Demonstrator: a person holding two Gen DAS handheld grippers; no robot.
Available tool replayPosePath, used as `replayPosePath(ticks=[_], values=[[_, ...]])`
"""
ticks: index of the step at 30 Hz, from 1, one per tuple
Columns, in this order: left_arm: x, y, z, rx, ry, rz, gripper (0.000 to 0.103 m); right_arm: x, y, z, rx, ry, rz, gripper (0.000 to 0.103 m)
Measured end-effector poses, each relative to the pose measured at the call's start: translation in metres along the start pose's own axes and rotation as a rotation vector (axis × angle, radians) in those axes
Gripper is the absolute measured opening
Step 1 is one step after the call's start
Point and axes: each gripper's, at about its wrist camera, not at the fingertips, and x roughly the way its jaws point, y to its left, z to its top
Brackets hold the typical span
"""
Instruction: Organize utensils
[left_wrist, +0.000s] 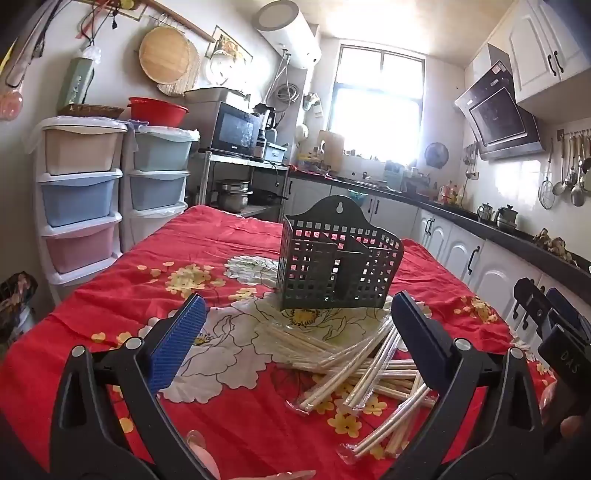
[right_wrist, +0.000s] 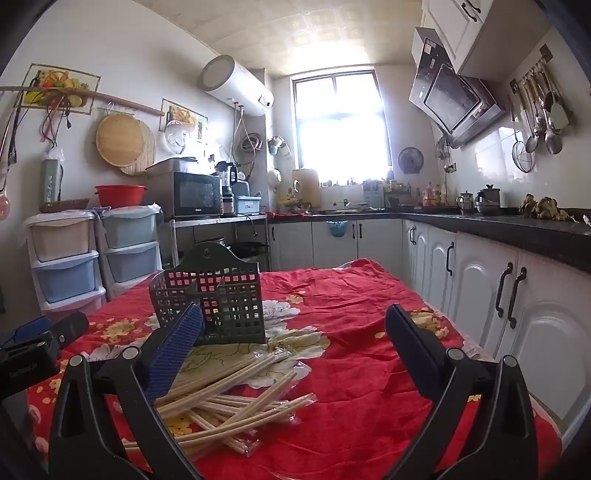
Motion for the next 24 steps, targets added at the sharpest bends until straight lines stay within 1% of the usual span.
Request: replayPosePath(ticks=[1,19,24], values=[[-0.0012,0.0005,-0.0001,-0.007,-0.015,-0.003,0.093,-0.0002,0.0002,0.0000,-0.002,-0.001,0.003,0.097],[-0.0014,0.0009,0.0001,-0.009,-0.018,-0.001,0.093,-0.0011,0.0023,-0.0002,-0.011,-0.009,0.003,0.097],[-0.0011,0.0041,0.0001,-0.008,-0.019,-0.001,0.093,-0.0047,0.0024,0.0043,-0.009,-0.013,0.003,0.097]])
